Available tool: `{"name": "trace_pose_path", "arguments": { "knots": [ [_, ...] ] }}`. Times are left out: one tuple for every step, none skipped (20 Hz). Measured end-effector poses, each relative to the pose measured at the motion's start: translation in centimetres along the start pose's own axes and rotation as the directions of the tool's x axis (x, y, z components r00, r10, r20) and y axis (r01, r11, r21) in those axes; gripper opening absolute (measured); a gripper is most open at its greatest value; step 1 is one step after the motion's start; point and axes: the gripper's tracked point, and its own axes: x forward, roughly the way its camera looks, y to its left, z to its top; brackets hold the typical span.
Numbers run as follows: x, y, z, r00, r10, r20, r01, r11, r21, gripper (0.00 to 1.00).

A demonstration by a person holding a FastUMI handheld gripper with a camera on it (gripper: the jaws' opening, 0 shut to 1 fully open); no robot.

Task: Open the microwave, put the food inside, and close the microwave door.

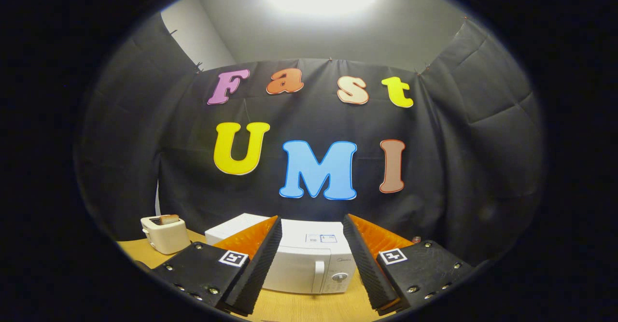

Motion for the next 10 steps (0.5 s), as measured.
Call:
{"name": "trace_pose_path", "arguments": {
  "knots": [
    [0.7,-0.1,-1.4,1.000,0.001,-0.022,-0.001,1.000,0.000,0.83],
    [1.4,-0.3,-2.6,0.999,0.001,-0.042,-0.001,1.000,0.002,0.83],
    [2.1,-0.3,-4.0,0.998,0.005,-0.058,-0.005,1.000,0.003,0.84],
    [2.8,-0.5,-5.2,0.997,0.007,-0.073,-0.007,1.000,0.004,0.84],
    [3.6,-0.7,-6.7,0.996,0.007,-0.088,-0.007,1.000,0.005,0.84],
    [4.3,-1.0,-8.2,0.994,0.008,-0.107,-0.007,1.000,0.007,0.84],
    [5.0,-1.0,-9.6,0.992,0.014,-0.123,-0.012,1.000,0.011,0.84],
    [5.7,-1.1,-10.8,0.991,0.021,-0.135,-0.019,1.000,0.019,0.84],
    [6.6,-1.4,-12.2,0.989,0.021,-0.147,-0.018,1.000,0.024,0.84],
    [7.2,-1.7,-13.4,0.987,0.016,-0.159,-0.012,1.000,0.023,0.84]
  ]
}}
